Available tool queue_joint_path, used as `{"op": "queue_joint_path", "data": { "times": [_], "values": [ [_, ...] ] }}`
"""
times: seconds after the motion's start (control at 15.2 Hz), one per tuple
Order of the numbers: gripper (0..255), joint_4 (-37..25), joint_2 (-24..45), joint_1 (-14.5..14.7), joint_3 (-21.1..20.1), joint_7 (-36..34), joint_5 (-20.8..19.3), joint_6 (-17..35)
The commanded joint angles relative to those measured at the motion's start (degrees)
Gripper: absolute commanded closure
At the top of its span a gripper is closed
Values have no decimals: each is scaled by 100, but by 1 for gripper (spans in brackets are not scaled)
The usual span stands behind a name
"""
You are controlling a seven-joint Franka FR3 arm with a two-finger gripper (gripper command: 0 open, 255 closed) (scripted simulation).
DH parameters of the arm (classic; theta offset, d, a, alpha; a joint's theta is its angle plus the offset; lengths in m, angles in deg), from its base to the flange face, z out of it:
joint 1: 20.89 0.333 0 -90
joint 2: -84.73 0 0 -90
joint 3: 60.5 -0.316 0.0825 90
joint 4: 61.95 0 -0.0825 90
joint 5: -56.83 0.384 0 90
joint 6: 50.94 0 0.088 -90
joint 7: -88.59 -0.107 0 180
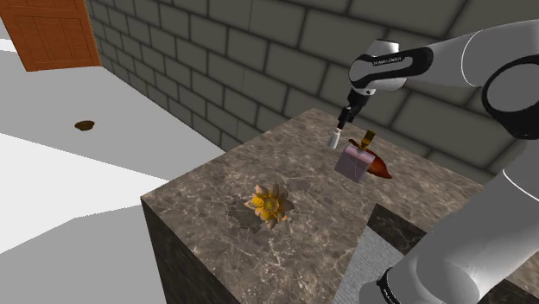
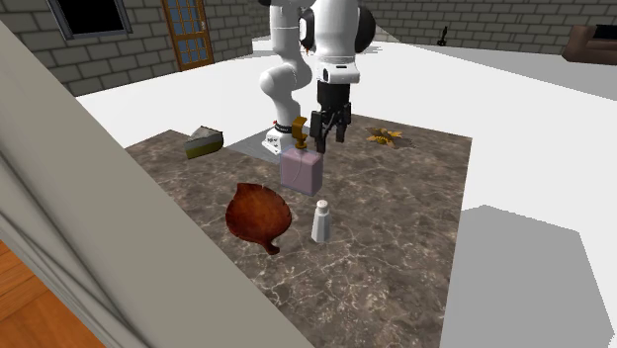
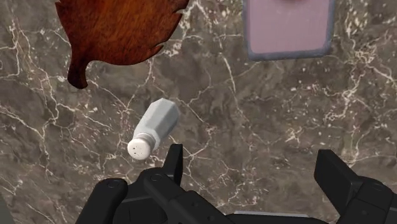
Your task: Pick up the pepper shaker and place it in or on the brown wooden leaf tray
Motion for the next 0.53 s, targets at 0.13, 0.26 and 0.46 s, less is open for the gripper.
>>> {"op": "queue_joint_path", "data": {
  "times": [0.13,0.26,0.46],
  "values": [
    [0,-638,930,-220,130,563,547,153],
    [0,-1026,1410,-395,138,831,831,165],
    [0,-1679,2126,-722,80,1170,1212,121]
  ]
}}
